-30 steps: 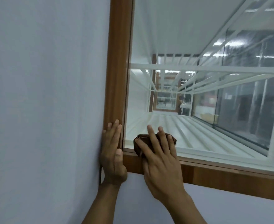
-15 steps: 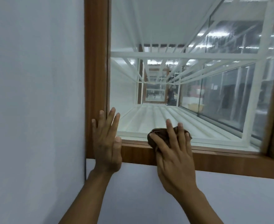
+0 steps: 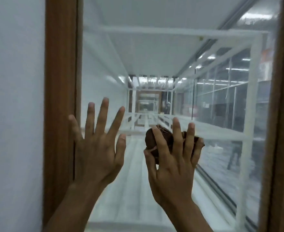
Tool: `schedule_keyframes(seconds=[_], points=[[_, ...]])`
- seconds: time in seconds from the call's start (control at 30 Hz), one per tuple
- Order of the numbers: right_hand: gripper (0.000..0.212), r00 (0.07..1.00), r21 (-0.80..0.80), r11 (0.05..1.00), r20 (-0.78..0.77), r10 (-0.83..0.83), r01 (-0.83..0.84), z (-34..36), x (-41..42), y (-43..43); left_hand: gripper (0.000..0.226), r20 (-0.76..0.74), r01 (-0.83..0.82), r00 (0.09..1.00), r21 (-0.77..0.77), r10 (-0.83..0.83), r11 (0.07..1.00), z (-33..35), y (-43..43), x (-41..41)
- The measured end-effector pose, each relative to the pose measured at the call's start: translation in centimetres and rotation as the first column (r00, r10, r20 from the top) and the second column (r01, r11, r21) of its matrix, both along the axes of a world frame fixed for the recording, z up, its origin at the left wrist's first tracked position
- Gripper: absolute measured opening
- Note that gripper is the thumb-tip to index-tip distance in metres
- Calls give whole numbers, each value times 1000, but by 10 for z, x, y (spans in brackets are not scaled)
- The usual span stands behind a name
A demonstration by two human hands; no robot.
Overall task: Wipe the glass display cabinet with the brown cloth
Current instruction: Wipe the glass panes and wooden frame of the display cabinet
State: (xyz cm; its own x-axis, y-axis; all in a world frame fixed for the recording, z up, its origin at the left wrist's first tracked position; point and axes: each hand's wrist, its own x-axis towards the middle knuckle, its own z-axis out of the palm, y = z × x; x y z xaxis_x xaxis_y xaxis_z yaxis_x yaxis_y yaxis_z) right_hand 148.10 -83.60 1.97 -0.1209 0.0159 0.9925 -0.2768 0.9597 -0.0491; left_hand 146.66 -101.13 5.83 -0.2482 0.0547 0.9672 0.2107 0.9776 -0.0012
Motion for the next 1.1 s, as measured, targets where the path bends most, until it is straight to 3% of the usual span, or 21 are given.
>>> schedule_keyframes(seconds=[0.3,0.47,0.63,0.8,0.87,0.97,1.0,1.1], points=[[55,987,-183,983,-147,-57,30,302,-6,10,60,-70,76,995,59,-72,995,270,2,-6],[49,979,-133,988,-180,-96,73,396,-4,2,55,-115,124,987,107,-111,986,340,15,-8],[47,984,54,993,-147,-98,107,400,2,8,56,-146,131,983,122,-113,984,341,18,-11],[47,995,421,902,-18,-98,96,362,17,10,53,-128,166,980,135,-149,977,322,27,-5],[48,994,343,934,1,-107,100,344,16,17,54,-95,184,980,88,-176,979,292,28,-2],[55,999,-103,995,52,12,-7,324,17,6,57,5,210,978,44,-210,977,240,31,5],[55,994,-96,993,78,80,-72,314,22,-7,61,38,228,972,47,-230,973,223,31,11],[54,962,329,930,260,80,-166,274,38,-31,84,208,202,956,52,-209,978,178,25,36]])
